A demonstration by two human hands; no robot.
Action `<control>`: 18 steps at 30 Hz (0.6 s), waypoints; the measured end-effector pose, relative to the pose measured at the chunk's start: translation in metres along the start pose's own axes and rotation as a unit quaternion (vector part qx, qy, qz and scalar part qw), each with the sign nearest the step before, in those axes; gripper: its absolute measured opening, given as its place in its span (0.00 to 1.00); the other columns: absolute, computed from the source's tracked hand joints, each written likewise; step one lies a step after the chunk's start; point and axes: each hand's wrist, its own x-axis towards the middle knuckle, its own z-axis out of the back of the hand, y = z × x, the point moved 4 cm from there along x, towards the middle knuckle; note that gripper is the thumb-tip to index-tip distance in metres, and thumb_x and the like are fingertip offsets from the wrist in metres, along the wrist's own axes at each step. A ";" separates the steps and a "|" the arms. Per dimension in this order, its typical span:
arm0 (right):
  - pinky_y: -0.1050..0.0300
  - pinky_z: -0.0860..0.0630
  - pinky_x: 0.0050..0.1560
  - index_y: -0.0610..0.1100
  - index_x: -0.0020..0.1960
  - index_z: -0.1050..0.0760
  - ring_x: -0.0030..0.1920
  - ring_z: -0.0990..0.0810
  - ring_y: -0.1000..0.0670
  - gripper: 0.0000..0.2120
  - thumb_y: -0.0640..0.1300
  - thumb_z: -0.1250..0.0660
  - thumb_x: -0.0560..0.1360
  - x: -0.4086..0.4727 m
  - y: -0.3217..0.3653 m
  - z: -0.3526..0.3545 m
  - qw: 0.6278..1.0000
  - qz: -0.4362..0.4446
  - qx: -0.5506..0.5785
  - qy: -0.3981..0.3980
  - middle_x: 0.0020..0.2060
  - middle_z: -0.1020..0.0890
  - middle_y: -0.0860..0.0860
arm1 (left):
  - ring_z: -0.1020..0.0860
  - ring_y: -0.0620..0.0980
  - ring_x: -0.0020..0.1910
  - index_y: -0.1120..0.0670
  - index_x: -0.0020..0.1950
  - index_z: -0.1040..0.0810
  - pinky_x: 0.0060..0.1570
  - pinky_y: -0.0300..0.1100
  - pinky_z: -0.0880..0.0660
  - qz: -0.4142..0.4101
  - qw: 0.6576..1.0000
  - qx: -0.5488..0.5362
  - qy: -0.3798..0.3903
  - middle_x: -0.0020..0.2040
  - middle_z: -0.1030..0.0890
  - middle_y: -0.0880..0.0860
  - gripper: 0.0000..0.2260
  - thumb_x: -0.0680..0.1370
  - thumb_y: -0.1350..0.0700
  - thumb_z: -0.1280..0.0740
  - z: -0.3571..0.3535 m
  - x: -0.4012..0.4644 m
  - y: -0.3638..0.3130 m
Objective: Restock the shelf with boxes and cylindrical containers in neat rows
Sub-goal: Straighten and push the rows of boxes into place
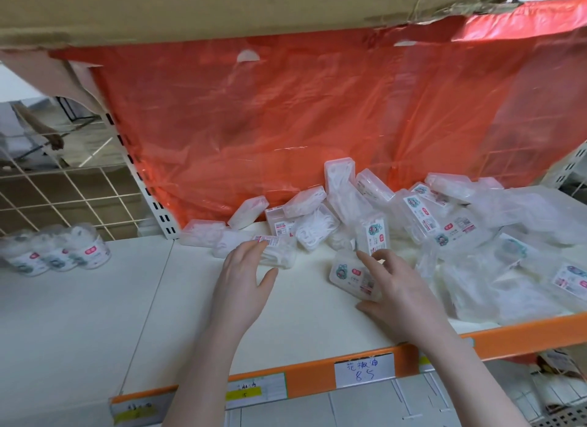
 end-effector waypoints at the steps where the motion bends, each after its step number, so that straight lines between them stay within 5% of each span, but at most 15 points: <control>1: 0.51 0.21 0.33 0.41 0.61 0.25 0.41 0.20 0.42 0.44 0.48 0.16 0.47 0.000 0.001 0.000 1.000 -0.007 -0.003 0.003 0.48 0.23 0.43 | 0.35 0.49 0.69 0.54 0.70 0.30 0.66 0.38 0.39 -0.002 1.000 0.002 0.004 0.69 0.30 0.50 0.22 0.76 0.56 0.32 -0.001 0.003 0.002; 10: 0.51 0.23 0.30 0.39 0.54 0.22 0.35 0.22 0.42 0.39 0.50 0.22 0.44 0.011 0.002 0.002 0.996 -0.043 -0.084 0.013 0.37 0.23 0.46 | 0.38 0.48 0.71 0.52 0.71 0.32 0.66 0.40 0.40 -0.029 0.998 0.040 0.049 0.71 0.33 0.49 0.25 0.75 0.55 0.31 -0.010 0.027 0.013; 18: 0.53 0.22 0.34 0.40 0.55 0.21 0.36 0.21 0.45 0.38 0.54 0.27 0.46 0.008 0.004 0.000 0.993 -0.042 -0.114 0.013 0.38 0.21 0.48 | 0.36 0.49 0.69 0.51 0.72 0.35 0.64 0.40 0.37 -0.025 0.993 0.065 0.098 0.70 0.34 0.48 0.29 0.73 0.57 0.30 -0.016 0.041 0.030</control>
